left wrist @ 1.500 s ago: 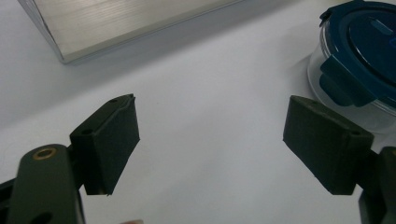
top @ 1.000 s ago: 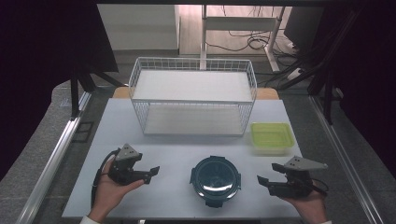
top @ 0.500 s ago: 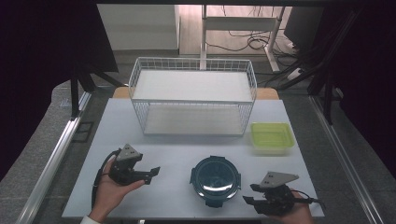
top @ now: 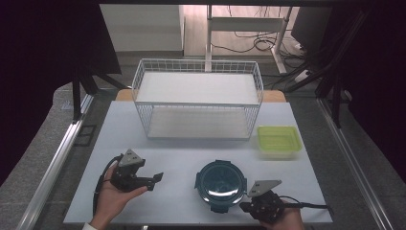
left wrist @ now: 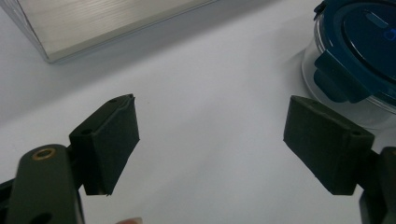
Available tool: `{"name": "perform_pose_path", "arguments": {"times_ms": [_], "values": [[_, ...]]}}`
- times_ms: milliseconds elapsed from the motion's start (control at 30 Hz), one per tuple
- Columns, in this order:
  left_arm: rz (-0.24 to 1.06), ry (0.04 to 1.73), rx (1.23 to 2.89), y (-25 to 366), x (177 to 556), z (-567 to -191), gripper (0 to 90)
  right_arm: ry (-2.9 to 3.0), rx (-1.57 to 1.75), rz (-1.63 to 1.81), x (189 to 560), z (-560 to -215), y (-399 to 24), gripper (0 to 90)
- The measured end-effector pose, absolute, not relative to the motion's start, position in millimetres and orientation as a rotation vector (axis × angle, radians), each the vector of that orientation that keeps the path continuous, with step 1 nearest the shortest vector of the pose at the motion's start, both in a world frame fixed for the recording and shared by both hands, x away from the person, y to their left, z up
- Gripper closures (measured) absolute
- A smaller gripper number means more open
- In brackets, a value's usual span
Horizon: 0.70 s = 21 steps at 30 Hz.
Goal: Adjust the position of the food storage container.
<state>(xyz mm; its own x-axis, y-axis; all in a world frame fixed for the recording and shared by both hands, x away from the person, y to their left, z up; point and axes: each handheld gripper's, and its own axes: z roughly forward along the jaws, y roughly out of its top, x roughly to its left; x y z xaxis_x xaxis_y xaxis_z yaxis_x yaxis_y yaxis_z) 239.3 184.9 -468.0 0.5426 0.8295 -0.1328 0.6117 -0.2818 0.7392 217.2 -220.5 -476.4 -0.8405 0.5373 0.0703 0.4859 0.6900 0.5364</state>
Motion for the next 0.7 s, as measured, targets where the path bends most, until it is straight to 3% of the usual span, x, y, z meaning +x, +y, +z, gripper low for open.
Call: {"name": "perform_pose_path", "arguments": {"times_ms": [700], "values": [[0.357,1.172,2.017,184.3,241.6,-469.5,17.6,2.802,0.859,0.814,223.4,-482.5,-200.0,88.5]]}}
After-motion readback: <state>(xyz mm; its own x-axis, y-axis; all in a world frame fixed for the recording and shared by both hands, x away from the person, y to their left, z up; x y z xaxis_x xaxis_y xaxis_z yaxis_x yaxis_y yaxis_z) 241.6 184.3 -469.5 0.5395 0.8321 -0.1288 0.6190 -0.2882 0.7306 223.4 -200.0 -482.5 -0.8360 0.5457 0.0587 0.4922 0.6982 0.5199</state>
